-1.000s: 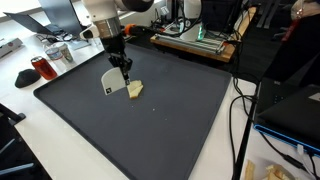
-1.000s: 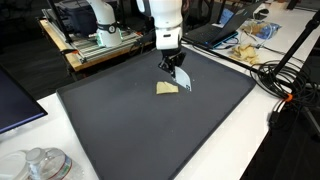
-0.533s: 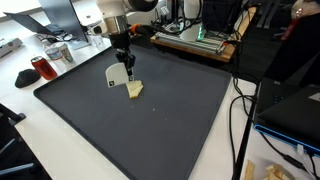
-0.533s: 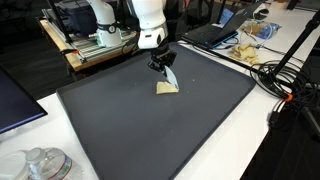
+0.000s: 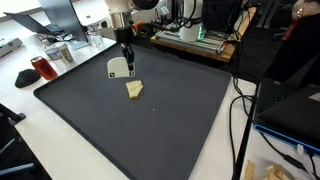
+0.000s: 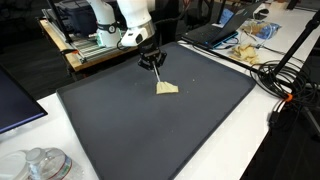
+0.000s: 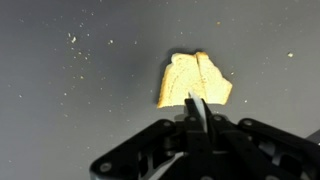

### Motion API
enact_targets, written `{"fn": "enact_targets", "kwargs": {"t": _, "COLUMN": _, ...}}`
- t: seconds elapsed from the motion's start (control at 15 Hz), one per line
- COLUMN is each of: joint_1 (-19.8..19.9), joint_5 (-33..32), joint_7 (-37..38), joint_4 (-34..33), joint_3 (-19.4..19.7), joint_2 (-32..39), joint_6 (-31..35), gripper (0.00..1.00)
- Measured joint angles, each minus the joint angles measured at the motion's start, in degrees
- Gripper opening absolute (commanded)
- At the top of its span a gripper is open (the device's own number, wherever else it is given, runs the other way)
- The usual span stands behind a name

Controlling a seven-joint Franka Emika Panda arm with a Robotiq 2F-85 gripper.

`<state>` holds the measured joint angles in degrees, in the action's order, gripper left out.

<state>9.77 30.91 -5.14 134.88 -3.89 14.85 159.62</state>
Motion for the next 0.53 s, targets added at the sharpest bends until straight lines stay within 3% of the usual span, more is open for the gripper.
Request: {"fn": "enact_targets", "kwargs": {"t": 0.53, "joint_1": -0.13, "joint_5": 0.84, "joint_7": 3.57, "joint_4": 1.17, "joint_3": 0.39, "joint_2": -0.08, "joint_6": 0.92, "gripper": 0.01}}
